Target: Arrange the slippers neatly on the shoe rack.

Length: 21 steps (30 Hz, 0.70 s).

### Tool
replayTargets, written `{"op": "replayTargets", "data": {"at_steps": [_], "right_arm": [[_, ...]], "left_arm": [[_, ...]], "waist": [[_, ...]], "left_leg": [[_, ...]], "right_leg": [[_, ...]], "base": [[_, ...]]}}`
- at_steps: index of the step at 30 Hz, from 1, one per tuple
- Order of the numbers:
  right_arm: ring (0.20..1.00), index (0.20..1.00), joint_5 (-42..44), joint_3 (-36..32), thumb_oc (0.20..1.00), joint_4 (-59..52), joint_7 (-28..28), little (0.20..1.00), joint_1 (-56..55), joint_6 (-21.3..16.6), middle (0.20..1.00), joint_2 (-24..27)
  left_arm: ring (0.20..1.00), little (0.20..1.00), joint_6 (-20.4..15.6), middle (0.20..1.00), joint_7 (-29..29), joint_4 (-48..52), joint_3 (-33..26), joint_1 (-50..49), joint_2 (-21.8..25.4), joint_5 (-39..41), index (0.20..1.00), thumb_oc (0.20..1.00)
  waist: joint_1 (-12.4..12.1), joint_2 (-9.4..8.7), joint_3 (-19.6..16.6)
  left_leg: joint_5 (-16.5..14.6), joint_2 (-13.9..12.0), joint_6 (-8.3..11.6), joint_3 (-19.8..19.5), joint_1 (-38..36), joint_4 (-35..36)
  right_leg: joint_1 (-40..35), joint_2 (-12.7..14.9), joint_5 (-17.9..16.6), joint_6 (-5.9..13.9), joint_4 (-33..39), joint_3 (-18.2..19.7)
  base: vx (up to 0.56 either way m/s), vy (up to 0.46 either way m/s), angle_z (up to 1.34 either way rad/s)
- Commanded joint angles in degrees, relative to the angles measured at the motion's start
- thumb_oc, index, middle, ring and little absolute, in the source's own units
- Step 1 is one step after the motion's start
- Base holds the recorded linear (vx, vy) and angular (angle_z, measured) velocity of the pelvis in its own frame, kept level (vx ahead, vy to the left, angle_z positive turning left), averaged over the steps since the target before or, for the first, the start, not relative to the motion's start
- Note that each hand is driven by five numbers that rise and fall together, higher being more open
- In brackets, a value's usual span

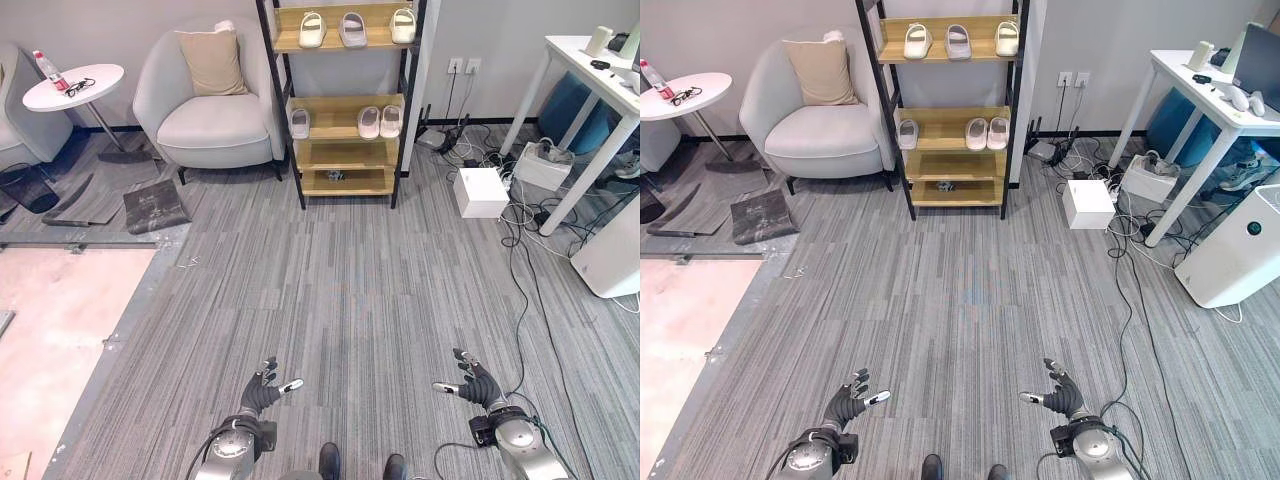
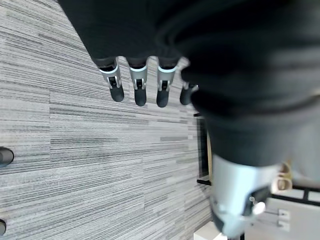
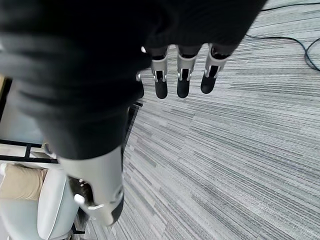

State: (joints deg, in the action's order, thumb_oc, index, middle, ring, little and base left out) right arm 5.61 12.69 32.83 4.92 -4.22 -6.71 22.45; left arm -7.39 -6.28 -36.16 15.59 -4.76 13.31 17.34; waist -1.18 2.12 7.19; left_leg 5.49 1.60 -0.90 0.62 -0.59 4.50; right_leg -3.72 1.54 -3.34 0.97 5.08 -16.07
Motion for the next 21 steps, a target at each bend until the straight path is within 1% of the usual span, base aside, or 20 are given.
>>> {"op": "replayTargets", "data": {"at_steps": [1,7,11,21], "right_arm": [[1.000,1.000,1.3,-1.5,1.000,-3.6,1.4,1.000,0.6,-1.5,1.000,-0.4],[1.000,1.000,3.2,-2.2,1.000,-4.1,1.6,1.000,-0.1,-1.6,1.000,-1.2],[1.000,1.000,3.5,-1.6,1.000,-4.5,1.5,1.000,-0.3,-1.7,1.000,-1.3],[1.000,1.000,4.5,-1.1,1.000,-3.6,1.1,1.000,-0.6,-1.3,1.000,-2.0]], "left_arm": [[1.000,1.000,-1.6,1.000,-1.2,2.1,-0.4,2.3,0.8,-1.0,1.000,1.000],[1.000,1.000,-1.7,1.000,-0.6,3.8,0.3,2.3,0.4,1.6,1.000,1.000],[1.000,1.000,-1.6,1.000,-0.4,5.2,0.7,2.3,0.6,2.3,1.000,1.000],[1.000,1.000,-1.0,1.000,-0.1,4.8,1.0,1.6,0.4,2.7,1.000,1.000]], "waist": [[-0.8,-2.82,-1.0],[-0.2,-2.71,-1.5],[0.0,-2.77,-1.7],[0.1,-2.79,-1.8]], "left_leg": [[-3.7,-1.6,3.11,-1.4,-1.0,0.4],[-3.9,-1.5,3.01,-1.3,-1.5,0.4],[-4.0,-1.5,2.97,-1.0,-1.8,0.5],[-4.3,-1.6,3.01,-0.5,-2.5,0.5]], "right_leg": [[-1.2,4.7,3.6,6.17,-1.1,-0.8],[-1.7,4.7,3.8,6.12,-1.0,-0.5],[-1.9,4.5,3.8,6.08,-0.9,-0.1],[-2.5,4.4,3.9,5.98,-0.4,0.3]], "base": [[0.00,0.000,0.00],[0.00,0.000,0.00],[0.00,0.000,0.00],[0.00,0.000,-0.01]]}}
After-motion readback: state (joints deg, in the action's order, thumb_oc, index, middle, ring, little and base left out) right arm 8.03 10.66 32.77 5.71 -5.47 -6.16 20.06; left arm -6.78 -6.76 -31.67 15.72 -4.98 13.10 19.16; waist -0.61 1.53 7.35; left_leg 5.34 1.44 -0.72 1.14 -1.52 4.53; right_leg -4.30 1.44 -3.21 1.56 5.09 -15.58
